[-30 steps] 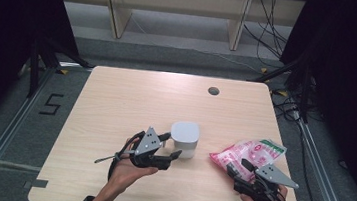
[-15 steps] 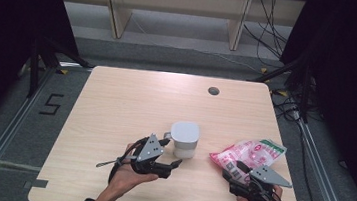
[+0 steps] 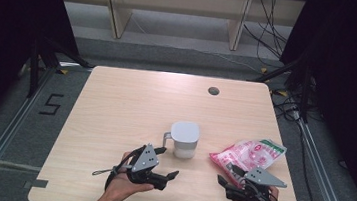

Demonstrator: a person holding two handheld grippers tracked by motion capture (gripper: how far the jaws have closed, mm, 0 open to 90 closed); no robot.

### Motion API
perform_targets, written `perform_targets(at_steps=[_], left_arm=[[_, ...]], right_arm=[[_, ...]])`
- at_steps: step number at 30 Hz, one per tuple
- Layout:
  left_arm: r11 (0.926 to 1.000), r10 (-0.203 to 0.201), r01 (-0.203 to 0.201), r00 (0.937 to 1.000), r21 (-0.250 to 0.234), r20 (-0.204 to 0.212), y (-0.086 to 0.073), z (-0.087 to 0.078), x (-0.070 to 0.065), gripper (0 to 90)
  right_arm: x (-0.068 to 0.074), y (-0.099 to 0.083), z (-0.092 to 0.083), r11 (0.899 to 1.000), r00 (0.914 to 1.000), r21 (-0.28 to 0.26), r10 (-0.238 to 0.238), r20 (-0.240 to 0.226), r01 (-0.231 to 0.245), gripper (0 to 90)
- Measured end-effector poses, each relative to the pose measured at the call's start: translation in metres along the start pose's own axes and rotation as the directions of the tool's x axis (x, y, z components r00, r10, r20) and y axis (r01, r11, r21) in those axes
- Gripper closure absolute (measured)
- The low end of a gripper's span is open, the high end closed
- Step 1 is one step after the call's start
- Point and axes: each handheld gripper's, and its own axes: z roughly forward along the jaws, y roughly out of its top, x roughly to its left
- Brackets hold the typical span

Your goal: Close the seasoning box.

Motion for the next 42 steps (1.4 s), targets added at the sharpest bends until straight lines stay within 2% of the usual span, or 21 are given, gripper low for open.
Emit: perform_targets(at_steps=[1,2,3,5,7,8,9,10,11,12,16,17,18,20,22,23,25,27,30,35,42], left_arm=[[1.0000,-0.006,0.006,1.0000,0.002,-0.002,-0.003,0.000,-0.001,17.3],[0.9997,-0.019,0.019,0.9997,0.014,-0.016,-0.007,-0.001,-0.003,17.4],[0.9998,0.011,-0.010,0.9998,0.019,-0.014,-0.010,-0.001,-0.003,17.4],[0.9998,0.009,-0.009,0.9998,0.018,-0.017,-0.014,-0.002,-0.004,17.8],[0.9997,-0.015,0.016,0.9998,0.018,-0.013,-0.018,-0.004,-0.005,18.0],[0.9997,-0.022,0.022,0.9997,0.008,-0.013,-0.019,-0.005,-0.006,18.0],[0.9998,-0.019,0.019,0.9997,0.008,-0.013,-0.021,-0.006,-0.005,18.2],[0.9999,-0.015,0.015,0.9996,0.004,-0.022,-0.022,-0.007,-0.005,18.4],[0.9998,-0.021,0.021,0.9993,0.002,-0.031,-0.024,-0.007,-0.004,18.4],[0.9996,-0.029,0.028,0.9991,-0.003,-0.031,-0.026,-0.007,-0.004,18.4],[0.9988,-0.047,0.047,0.9986,0.014,-0.027,-0.032,-0.009,-0.006,18.5],[0.9989,-0.034,0.035,0.9990,0.032,-0.028,-0.033,-0.010,-0.006,18.5],[0.9991,-0.035,0.036,0.9987,0.023,-0.038,-0.034,-0.010,-0.006,18.5],[0.9986,-0.016,0.018,0.9987,0.049,-0.049,-0.037,-0.014,-0.005,18.5],[0.9987,-0.041,0.042,0.9981,0.027,-0.047,-0.039,-0.014,-0.006,18.6],[0.9988,-0.038,0.040,0.9981,0.028,-0.049,-0.039,-0.015,-0.006,18.6],[0.9986,-0.044,0.046,0.9978,0.026,-0.049,-0.041,-0.015,-0.007,18.6],[0.9982,-0.032,0.034,0.9985,0.049,-0.044,-0.042,-0.015,-0.008,18.7],[0.9980,-0.044,0.045,0.9985,0.045,-0.034,-0.044,-0.012,-0.009,18.6],[0.9962,-0.042,0.044,0.9983,0.075,-0.040,-0.046,-0.012,-0.005,18.6],[0.9941,-0.061,0.065,0.9970,0.087,-0.048,-0.048,-0.012,0.000,18.7]], right_arm=[[-0.001,-0.001,0.000,0.999,0.9994,0.008,-0.031,-0.016,0.031,35.1],[0.003,-0.002,-0.001,0.999,0.9997,0.032,-0.022,-0.015,0.022,35.1],[0.003,-0.003,0.000,0.998,0.9986,0.036,-0.050,-0.017,0.051,35.0],[0.005,-0.005,0.001,0.997,0.9976,0.045,-0.062,-0.030,0.063,35.0],[0.005,-0.007,0.001,0.996,0.9964,0.041,-0.083,-0.020,0.083,35.0],[0.009,-0.007,-0.001,0.996,0.9985,0.066,-0.050,-0.023,0.052,34.9],[0.007,-0.008,-0.001,0.995,0.9958,0.051,-0.090,-0.017,0.091,34.7],[0.010,-0.010,-0.001,0.997,0.9981,0.051,-0.056,-0.026,0.057,34.5],[0.009,-0.010,0.000,0.995,0.9964,0.067,-0.074,-0.042,0.077,34.5],[0.010,-0.011,-0.001,0.993,0.9953,0.065,-0.093,-0.028,0.095,34.5],[0.015,-0.015,-0.001,0.990,0.9937,0.090,-0.106,-0.036,0.109,34.3],[0.016,-0.016,0.000,0.990,0.9932,0.093,-0.102,-0.056,0.107,34.3],[0.017,-0.017,-0.001,0.988,0.9920,0.097,-0.117,-0.049,0.121,34.3],[0.019,-0.017,-0.002,0.987,0.9921,0.103,-0.118,-0.043,0.122,34.3],[0.019,-0.018,-0.003,0.986,0.9905,0.104,-0.121,-0.066,0.127,34.2],[0.019,-0.019,-0.006,0.985,0.9901,0.099,-0.134,-0.042,0.138,34.1],[0.019,-0.020,-0.007,0.985,0.9898,0.103,-0.135,-0.045,0.139,33.8],[0.019,-0.022,-0.008,0.983,0.9886,0.124,-0.123,-0.086,0.133,33.6],[0.020,-0.024,-0.009,0.979,0.9873,0.130,-0.149,-0.055,0.155,33.5],[0.021,-0.025,-0.008,0.971,0.9816,0.152,-0.179,-0.066,0.187,33.3],[0.019,-0.026,-0.006,0.970,0.9825,0.162,-0.168,-0.081,0.179,32.9]])
